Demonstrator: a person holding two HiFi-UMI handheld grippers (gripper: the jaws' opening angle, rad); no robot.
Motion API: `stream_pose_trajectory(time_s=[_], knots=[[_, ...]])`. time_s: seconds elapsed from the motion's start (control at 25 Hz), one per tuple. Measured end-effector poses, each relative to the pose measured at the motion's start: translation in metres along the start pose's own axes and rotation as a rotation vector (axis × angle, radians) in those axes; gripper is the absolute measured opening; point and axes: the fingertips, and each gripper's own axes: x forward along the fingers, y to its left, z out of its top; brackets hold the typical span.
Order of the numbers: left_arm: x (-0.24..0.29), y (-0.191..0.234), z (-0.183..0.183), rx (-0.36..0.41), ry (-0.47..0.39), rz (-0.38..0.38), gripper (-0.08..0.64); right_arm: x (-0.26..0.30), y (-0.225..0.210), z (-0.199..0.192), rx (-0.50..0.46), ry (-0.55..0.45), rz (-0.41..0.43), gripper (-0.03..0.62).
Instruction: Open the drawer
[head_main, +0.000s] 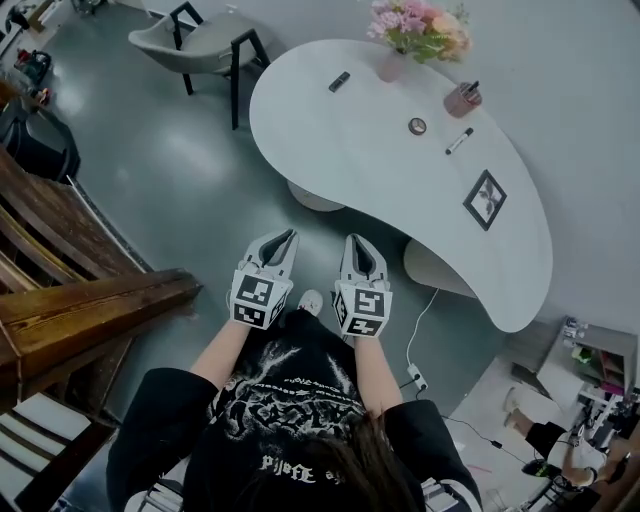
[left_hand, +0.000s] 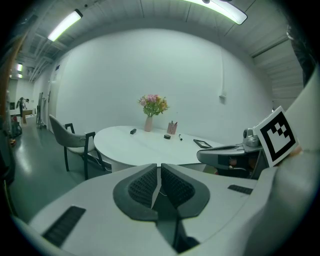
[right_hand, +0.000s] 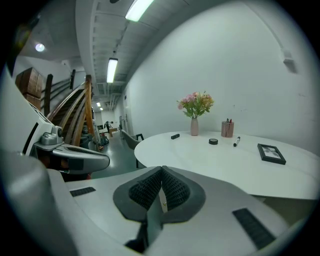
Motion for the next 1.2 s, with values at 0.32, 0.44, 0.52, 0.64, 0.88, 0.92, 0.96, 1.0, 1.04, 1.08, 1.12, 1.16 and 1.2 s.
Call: stream_pose_trajectory(time_s=[0.32, 0.44, 0.52, 0.64, 0.88, 0.92, 0.96, 1.0, 1.04, 1.08, 1.12, 1.16, 1.2], knots=[[0.008, 0.012, -0.006, 0.01, -0.038, 0.045, 0.031, 0.01, -0.005, -0.021, 0.011, 0.028, -0.019, 0.025], [0.018, 0.015, -0.019, -0.007, -0.024, 0.044, 0.031, 0.016, -0.005, -0.032, -0.006, 0.043, -0.005, 0.025], [0.027, 0.017, -0.028, -0.015, -0.015, 0.033, 0.032, 0.023, -0.008, -0.039, -0.019, 0.061, -0.006, 0.025], [0.037, 0.023, -0.034, -0.013, -0.018, 0.037, 0.031, 0.031, -0.007, -0.045, -0.017, 0.058, 0.004, 0.025], [0.051, 0.041, -0.054, -0.047, -0.043, 0.072, 0.031, 0.052, 0.007, -0.062, -0.022, 0.04, 0.037, 0.025], [0.053, 0.043, -0.058, -0.051, -0.046, 0.074, 0.032, 0.056, 0.009, -0.064, -0.021, 0.037, 0.037, 0.025], [0.056, 0.045, -0.063, -0.054, -0.045, 0.075, 0.032, 0.06, 0.01, -0.067, -0.02, 0.034, 0.038, 0.025], [0.059, 0.047, -0.069, -0.056, -0.043, 0.074, 0.031, 0.065, 0.012, -0.07, -0.018, 0.032, 0.04, 0.025], [0.062, 0.048, -0.074, -0.058, -0.044, 0.072, 0.031, 0.069, 0.013, -0.074, -0.019, 0.031, 0.043, 0.025], [0.065, 0.05, -0.078, -0.058, -0.048, 0.069, 0.032, 0.073, 0.015, -0.078, -0.022, 0.031, 0.048, 0.025], [0.068, 0.051, -0.082, -0.055, -0.052, 0.068, 0.032, 0.078, 0.016, -0.082, -0.03, 0.031, 0.054, 0.025], [0.071, 0.053, -0.085, -0.051, -0.055, 0.067, 0.032, 0.083, 0.016, -0.085, -0.041, 0.032, 0.061, 0.025], [0.074, 0.055, -0.089, -0.045, -0.055, 0.066, 0.032, 0.088, 0.016, -0.088, -0.052, 0.033, 0.066, 0.025]])
